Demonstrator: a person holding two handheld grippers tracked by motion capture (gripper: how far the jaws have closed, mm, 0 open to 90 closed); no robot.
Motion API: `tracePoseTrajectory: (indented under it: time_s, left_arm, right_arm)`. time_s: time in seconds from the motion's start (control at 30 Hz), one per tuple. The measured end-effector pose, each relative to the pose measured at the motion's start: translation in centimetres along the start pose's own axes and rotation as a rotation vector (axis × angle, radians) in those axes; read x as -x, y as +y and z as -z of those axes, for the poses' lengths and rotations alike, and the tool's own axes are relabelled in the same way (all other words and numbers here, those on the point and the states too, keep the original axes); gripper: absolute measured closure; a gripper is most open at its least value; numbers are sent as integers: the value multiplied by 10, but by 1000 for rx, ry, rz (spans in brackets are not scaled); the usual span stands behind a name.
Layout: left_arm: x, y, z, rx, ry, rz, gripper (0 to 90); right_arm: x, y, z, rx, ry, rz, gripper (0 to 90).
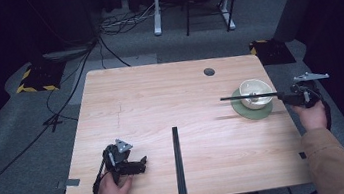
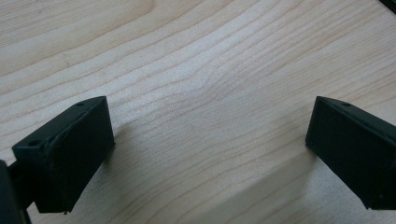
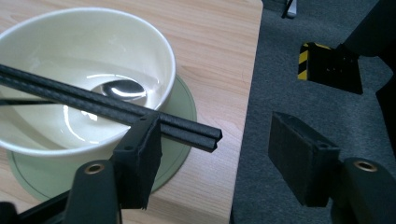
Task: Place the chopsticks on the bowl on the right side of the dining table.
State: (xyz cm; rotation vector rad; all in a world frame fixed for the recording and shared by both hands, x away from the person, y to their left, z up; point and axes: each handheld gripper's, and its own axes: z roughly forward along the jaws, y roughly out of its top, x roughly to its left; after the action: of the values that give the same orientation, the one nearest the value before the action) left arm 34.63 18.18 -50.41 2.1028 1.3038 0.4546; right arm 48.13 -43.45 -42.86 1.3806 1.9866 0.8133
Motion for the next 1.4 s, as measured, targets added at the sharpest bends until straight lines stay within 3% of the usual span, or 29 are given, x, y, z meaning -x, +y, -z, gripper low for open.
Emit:
tracePoseTrajectory:
  time_s: [0.3,0.53,0.77,1.0,1.4]
  left_arm:
    - [0,0,0,0,0,0,12]
    - [0,0,0,0,1,-1,12]
    - [-1,0,0,0,4,-5,12]
    - [-2,-1,2,-5,-12,-13,13]
    - [-4,-2,2,-5,-23,-25,13]
  right_arm:
    - [-1,12,26,72,46,-38,373]
    - [-15,23,49,126,112,-36,387]
    - [-46,33,78,178,211,20,390]
    - [-82,37,97,174,320,89,395]
    - [-129,28,104,127,437,165,392]
